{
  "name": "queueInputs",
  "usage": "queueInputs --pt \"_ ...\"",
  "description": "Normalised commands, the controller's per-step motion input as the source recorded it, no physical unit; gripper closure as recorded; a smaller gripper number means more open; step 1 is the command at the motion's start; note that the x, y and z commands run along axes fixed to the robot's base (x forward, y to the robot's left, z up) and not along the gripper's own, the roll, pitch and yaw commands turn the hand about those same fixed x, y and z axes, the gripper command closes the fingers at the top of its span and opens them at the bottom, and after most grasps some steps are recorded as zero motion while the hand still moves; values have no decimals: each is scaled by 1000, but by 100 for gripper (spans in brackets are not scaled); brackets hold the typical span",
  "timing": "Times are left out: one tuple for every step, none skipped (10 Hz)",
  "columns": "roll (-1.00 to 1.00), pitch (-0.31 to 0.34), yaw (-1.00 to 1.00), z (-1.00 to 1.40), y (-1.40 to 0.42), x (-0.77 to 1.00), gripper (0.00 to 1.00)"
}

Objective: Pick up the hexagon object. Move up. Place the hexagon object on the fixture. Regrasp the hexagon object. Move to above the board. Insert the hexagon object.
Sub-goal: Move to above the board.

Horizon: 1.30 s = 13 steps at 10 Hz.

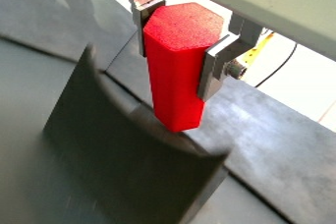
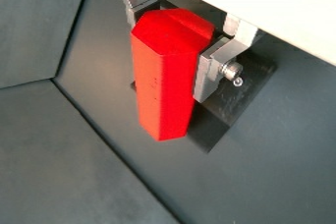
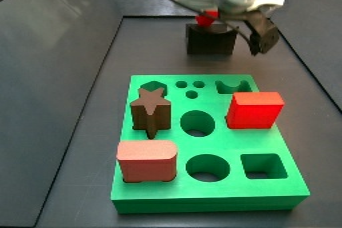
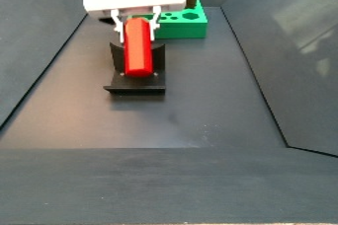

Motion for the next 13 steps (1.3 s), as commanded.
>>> queueInputs --pt "-187 142 -118 1000 75 -147 100" --pt "-158 137 -50 1000 71 -141 100" --pt "-141 122 -8 1000 72 -142 100" --pt "-115 90 32 1000 66 -140 100" --pt "-105 78 46 1000 63 -138 100" --pt "-87 53 56 1000 60 -132 100" --pt "-74 37 59 1000 55 -131 100" --pt "-64 17 52 1000 47 -125 100" --pt "-62 11 47 1000 45 -124 100" --pt "-64 -1 35 1000 40 -118 100" --pt "-64 -8 24 1000 37 -118 100" --pt "-65 -12 11 996 33 -122 100" --pt "-63 -14 6 891 27 -110 100"
